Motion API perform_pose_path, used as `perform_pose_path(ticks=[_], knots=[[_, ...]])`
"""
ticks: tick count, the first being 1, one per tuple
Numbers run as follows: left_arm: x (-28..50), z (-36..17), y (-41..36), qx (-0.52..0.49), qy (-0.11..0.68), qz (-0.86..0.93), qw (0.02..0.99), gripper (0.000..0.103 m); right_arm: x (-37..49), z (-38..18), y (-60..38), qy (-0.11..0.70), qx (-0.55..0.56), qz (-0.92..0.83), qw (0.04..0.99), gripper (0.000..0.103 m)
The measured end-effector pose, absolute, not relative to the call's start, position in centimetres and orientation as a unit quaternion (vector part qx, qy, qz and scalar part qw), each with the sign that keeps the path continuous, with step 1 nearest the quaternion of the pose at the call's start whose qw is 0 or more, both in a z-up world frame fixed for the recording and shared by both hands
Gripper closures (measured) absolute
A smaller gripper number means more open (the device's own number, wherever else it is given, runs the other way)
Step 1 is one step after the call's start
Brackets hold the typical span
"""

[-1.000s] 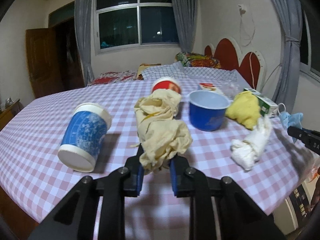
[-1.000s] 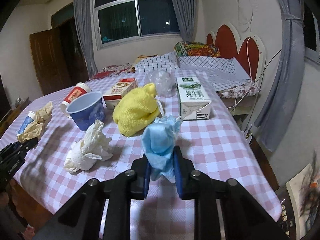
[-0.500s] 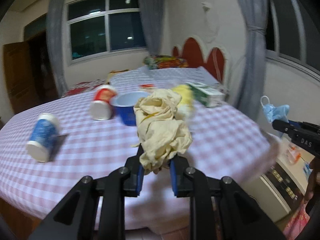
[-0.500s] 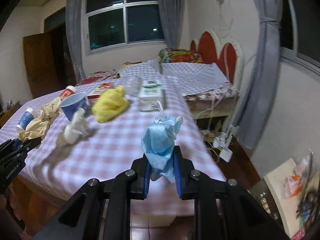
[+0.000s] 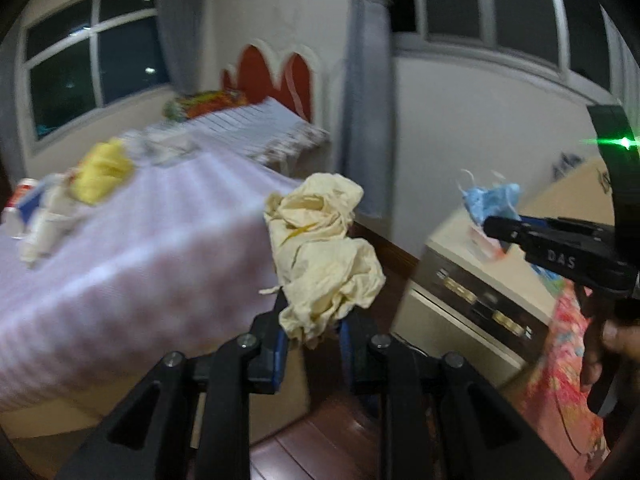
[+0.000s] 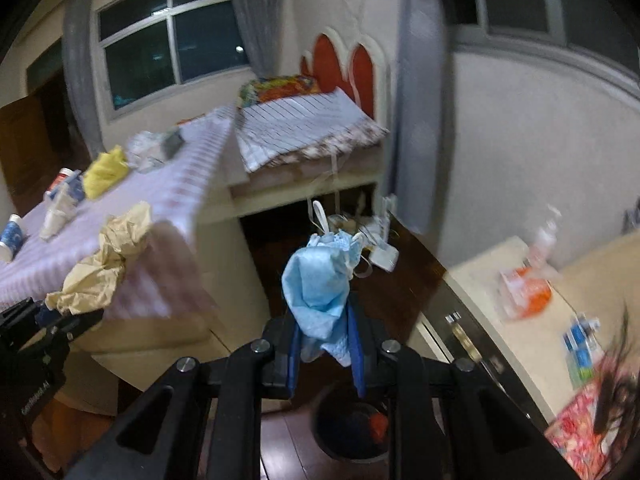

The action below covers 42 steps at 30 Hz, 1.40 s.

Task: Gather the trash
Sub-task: 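Carry the beige cloth and blue mask with both tools over the bin, then open both tools to drop the cloth and mask into the bin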

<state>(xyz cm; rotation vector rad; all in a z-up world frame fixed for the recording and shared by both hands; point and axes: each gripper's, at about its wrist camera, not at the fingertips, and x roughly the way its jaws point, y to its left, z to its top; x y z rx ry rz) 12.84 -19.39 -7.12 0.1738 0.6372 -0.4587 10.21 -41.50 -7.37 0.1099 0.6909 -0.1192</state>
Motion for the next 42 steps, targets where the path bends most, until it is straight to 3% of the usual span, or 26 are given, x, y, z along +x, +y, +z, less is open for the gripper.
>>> perform_pose_path(ticks=[10, 35, 42], knots=[[12.8, -16.2, -27.0, 0.12, 0.398, -0.279, 0.865, 0.08, 7.7, -16.0, -47.8, 0.407, 0.081, -0.079, 0.906, 0.081], [18.2, -34.3, -31.7, 0.146, 0.563, -0.3, 0.756, 0.08, 14.4, -39.0, -50.5, 0.574, 0.105, -0.034, 0.812, 0.081], [19.0, -37.2, -32.8, 0.14, 0.586, -0.299, 0.74, 0.08, 15.2, -42.5, -50.7, 0.598, 0.089, -0.01, 0.796, 0.081]])
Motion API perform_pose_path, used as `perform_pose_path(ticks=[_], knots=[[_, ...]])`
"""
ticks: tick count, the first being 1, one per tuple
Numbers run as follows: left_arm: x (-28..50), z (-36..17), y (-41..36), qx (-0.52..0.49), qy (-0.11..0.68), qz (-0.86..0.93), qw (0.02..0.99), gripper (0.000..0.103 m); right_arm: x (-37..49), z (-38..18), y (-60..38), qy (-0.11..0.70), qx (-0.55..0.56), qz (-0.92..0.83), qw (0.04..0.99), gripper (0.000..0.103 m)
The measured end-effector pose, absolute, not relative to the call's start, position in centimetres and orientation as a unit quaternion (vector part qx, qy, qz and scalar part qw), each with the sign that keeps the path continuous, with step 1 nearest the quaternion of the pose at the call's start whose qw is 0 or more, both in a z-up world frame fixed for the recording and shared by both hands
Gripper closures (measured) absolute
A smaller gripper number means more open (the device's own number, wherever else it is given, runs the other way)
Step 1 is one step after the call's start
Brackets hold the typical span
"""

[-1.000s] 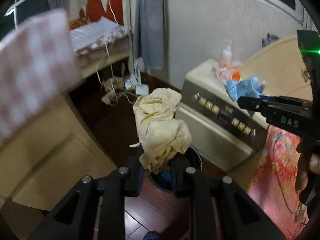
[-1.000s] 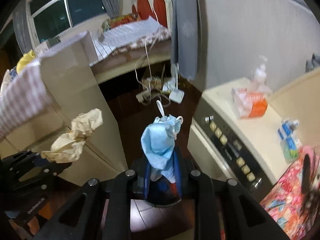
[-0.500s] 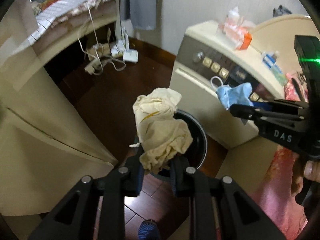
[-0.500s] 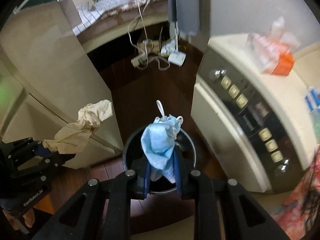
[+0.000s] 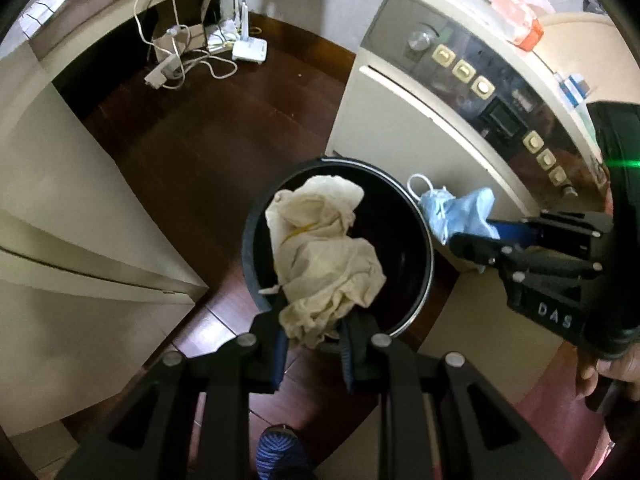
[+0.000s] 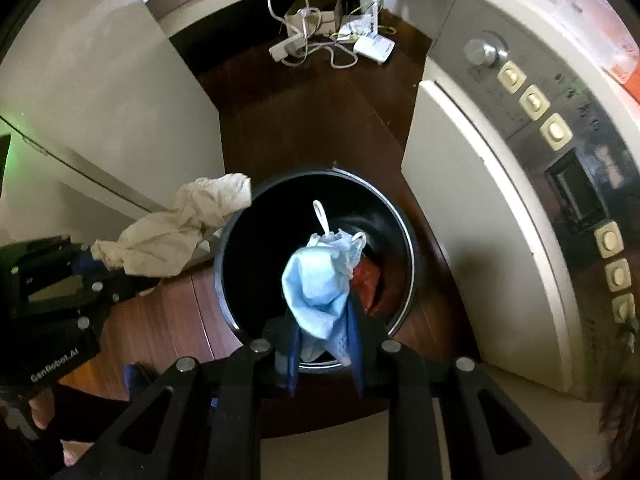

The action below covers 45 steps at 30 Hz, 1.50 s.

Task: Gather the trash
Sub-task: 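Open both tools to drop the cloth and mask into the bin, then move both tools back toward the cups on the table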

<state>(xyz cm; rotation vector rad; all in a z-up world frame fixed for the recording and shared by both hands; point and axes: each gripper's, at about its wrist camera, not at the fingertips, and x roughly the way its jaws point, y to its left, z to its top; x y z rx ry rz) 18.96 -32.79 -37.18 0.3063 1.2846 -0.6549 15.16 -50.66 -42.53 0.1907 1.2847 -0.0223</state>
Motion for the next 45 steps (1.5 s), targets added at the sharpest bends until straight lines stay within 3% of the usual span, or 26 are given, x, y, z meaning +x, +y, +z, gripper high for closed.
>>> perform_pose_path(ticks=[13, 15, 16, 17, 18, 19, 28, 35, 45], knots=[[19.0, -38.9, -34.5, 0.153, 0.594, -0.324, 0.72, 0.079, 15.6, -46.0, -50.2, 0.623, 0.05, 0.027, 0.78, 0.081], [18.9, -39.1, -34.5, 0.152, 0.597, -0.327, 0.717, 0.075, 15.5, -46.3, -50.2, 0.624, 0.05, 0.03, 0.779, 0.081], [18.8, -39.1, -34.5, 0.151, 0.596, -0.325, 0.719, 0.063, 15.4, -46.3, -50.2, 0.621, 0.045, 0.026, 0.782, 0.076], [18.8, -39.0, -34.4, 0.151, 0.596, -0.322, 0.72, 0.036, 15.4, -46.5, -50.4, 0.619, 0.045, 0.019, 0.784, 0.066], [18.8, -38.9, -34.2, 0.147, 0.593, -0.317, 0.725, 0.026, 15.3, -46.7, -50.6, 0.621, 0.048, 0.013, 0.782, 0.022], [19.0, -38.6, -33.8, 0.138, 0.59, -0.311, 0.732, 0.021, 15.1, -46.8, -50.9, 0.622, 0.054, 0.014, 0.781, 0.003], [19.0, -36.0, -30.9, 0.122, 0.579, -0.251, 0.766, 0.021, 13.4, -43.6, -53.6, 0.61, 0.089, -0.055, 0.786, 0.003], [16.7, -29.9, -28.7, 0.136, 0.53, -0.219, 0.808, 0.021, 12.4, -33.4, -53.8, 0.54, 0.108, -0.104, 0.828, 0.0], [13.5, -15.9, -24.1, 0.108, 0.427, -0.202, 0.875, 0.021, 11.0, -17.1, -47.5, 0.428, 0.07, -0.078, 0.898, 0.0]])
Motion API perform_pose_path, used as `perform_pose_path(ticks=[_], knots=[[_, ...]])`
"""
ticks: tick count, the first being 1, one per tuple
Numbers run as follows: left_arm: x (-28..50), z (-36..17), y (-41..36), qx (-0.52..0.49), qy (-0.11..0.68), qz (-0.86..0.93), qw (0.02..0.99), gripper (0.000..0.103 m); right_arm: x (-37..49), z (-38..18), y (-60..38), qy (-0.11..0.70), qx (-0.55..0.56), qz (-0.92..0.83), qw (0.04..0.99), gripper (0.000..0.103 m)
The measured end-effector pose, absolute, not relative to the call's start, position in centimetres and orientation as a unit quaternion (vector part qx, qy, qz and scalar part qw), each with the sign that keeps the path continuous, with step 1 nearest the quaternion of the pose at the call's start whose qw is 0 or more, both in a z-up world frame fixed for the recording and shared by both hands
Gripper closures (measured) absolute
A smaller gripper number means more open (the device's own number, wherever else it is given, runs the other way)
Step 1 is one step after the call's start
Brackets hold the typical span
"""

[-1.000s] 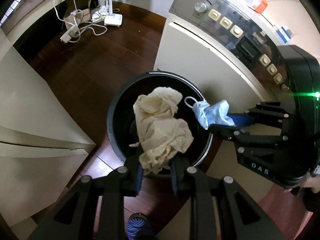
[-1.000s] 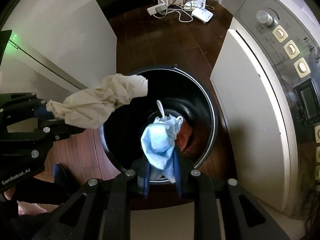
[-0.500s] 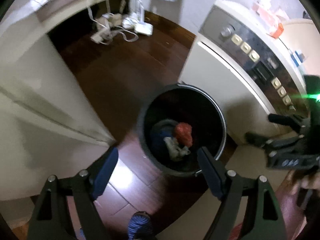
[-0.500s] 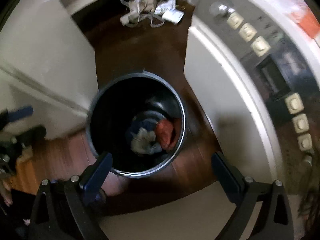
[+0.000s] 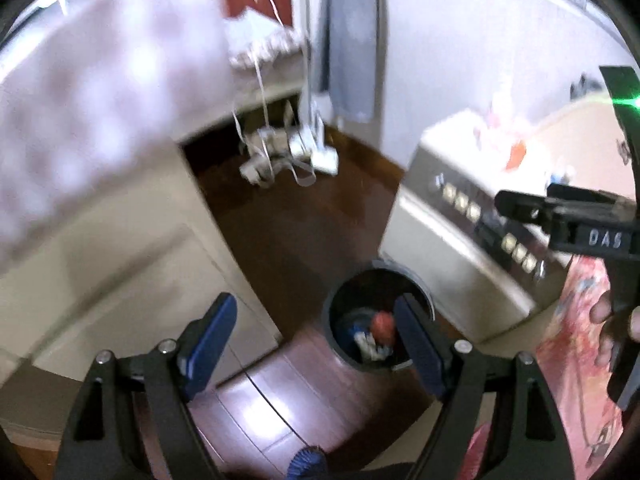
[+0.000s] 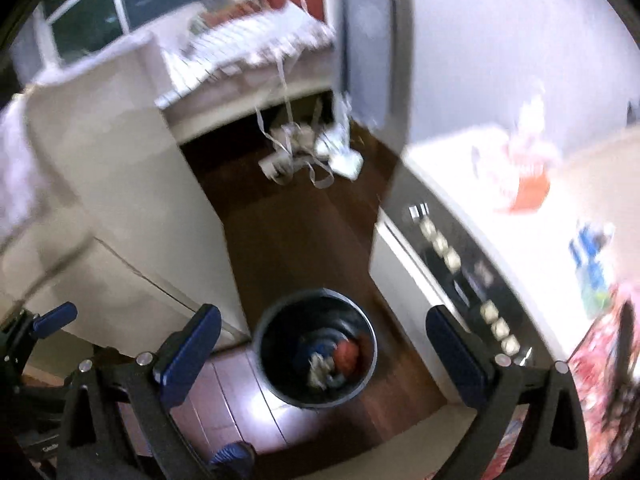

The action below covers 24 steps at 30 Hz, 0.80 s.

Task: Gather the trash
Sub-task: 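Move both tools back toward the cups on the table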

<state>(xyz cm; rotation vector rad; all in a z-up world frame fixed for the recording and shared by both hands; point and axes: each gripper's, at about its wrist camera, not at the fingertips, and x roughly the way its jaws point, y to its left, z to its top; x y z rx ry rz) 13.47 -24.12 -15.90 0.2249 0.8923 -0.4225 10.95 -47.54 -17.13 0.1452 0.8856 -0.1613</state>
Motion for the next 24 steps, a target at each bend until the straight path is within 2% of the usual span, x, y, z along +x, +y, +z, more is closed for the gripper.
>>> perform_pose_path(ticks=[4, 11, 24], knots=[[13.0, -10.8, -21.0, 0.082, 0.388, -0.184, 0.899, 0.021, 10.3, -11.3, -44.2, 0.381, 0.053, -0.061, 0.921, 0.0], [11.9, -5.0, -15.5, 0.046, 0.331, -0.145, 0.931, 0.021, 9.5, -3.5, -37.5, 0.33, 0.026, -0.022, 0.943, 0.0], [11.5, -0.6, -2.4, 0.014, 0.272, -0.044, 0.961, 0.02, 10.7, 1.9, -24.4, 0.296, -0.017, 0.057, 0.953, 0.0]])
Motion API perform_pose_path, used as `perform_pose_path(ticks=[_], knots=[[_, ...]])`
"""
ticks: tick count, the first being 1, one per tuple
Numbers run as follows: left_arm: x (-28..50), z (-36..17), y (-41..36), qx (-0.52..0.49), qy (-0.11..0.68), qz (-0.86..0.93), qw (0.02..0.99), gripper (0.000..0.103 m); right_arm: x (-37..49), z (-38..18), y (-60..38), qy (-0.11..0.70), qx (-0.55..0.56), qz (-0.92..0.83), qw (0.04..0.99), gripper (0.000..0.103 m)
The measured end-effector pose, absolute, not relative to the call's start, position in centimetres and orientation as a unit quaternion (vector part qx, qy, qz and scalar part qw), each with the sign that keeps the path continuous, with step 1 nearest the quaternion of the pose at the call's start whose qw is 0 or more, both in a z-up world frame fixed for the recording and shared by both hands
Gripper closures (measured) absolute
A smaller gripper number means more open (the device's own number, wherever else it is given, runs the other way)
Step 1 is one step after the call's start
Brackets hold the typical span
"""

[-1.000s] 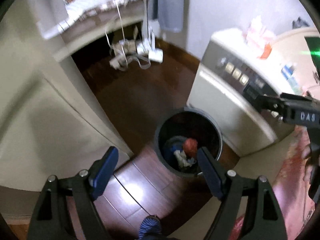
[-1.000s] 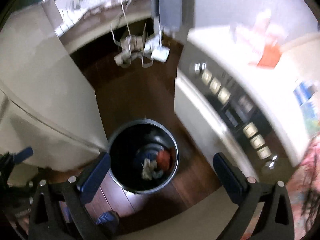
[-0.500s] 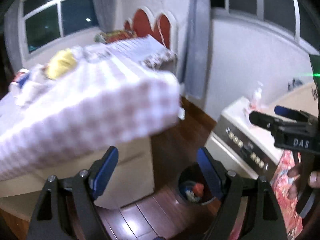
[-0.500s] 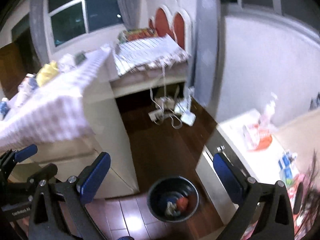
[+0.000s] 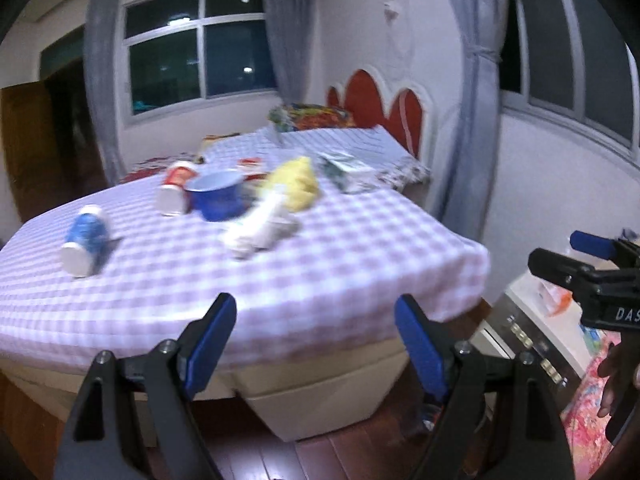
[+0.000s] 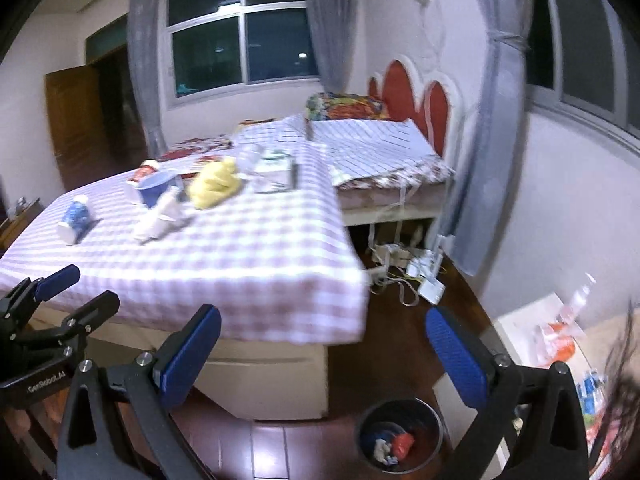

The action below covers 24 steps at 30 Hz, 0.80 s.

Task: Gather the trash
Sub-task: 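Move both tools back toward the cups on the table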

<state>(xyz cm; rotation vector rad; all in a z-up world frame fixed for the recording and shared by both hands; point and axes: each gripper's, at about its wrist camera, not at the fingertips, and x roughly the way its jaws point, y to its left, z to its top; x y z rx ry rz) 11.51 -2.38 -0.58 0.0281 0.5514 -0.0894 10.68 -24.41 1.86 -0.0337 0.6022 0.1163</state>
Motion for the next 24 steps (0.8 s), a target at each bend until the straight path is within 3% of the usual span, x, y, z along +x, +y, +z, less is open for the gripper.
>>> perform_pose_path(ticks=[11, 24], knots=[[12.5, -0.1, 8.0, -0.019, 0.269, 0.031, 0.962, 0.02, 15.5, 3.1, -14.2, 0.308, -0.03, 0.111, 0.944, 0.0], [15.7, -2.7, 19.8, -0.058, 0.292, 0.116, 0.948, 0.02, 23.2, 0.5, -3.8, 0.333, -0.031, 0.127, 0.934, 0.0]])
